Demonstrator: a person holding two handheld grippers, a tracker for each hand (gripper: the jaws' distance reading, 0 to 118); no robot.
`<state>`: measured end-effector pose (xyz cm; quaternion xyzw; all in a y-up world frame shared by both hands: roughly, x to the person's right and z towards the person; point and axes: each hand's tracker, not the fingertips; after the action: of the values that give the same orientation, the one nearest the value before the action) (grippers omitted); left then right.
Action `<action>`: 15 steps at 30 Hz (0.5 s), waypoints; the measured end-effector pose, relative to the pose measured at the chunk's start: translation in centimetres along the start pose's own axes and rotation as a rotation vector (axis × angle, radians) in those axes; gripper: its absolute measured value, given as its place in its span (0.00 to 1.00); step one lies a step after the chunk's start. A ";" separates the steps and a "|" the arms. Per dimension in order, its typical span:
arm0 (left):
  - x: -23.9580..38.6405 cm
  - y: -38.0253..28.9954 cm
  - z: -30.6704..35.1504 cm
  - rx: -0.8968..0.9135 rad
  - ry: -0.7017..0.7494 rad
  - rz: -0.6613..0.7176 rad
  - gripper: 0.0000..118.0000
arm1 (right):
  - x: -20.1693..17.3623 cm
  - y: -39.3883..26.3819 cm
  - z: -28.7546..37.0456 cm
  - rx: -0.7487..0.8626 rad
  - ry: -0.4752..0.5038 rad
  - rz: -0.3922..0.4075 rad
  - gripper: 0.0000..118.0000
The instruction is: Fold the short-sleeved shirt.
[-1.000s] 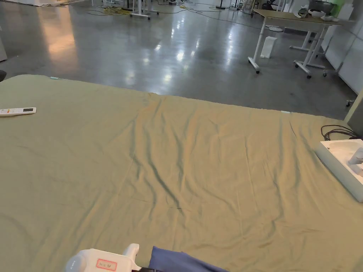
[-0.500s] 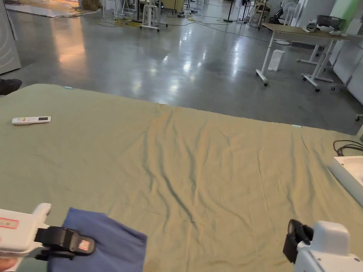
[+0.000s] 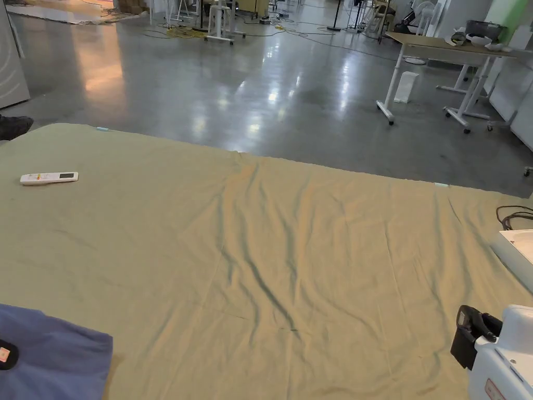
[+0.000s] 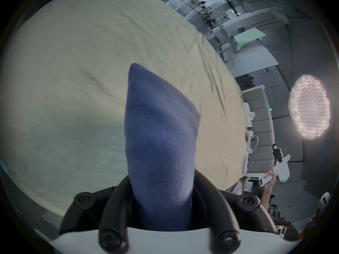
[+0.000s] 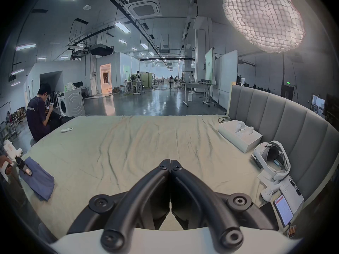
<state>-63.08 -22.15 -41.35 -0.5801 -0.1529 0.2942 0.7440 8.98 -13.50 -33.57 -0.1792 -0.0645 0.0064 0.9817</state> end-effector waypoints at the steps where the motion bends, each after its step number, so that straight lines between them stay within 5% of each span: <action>1: 0.1 -0.1 0.1 -0.003 0.029 -0.003 0.19 | -0.1 -0.2 0.0 -0.006 0.000 0.001 0.00; 10: -0.7 0.9 0.1 -0.005 0.207 0.011 0.22 | -0.9 -1.4 -0.5 -0.049 0.023 0.006 0.00; 12: -1.1 1.4 0.3 0.000 0.270 0.012 0.42 | -0.9 -1.5 -0.5 -0.053 0.029 0.006 0.00; 15: 0.0 1.6 1.2 0.036 0.445 -0.049 0.54 | -0.9 -1.5 -0.4 -0.056 0.037 0.008 0.00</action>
<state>-64.16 -21.02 -42.50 -0.6133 0.0063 0.1435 0.7767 8.10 -15.06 -33.52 -0.2072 -0.0456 0.0051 0.9772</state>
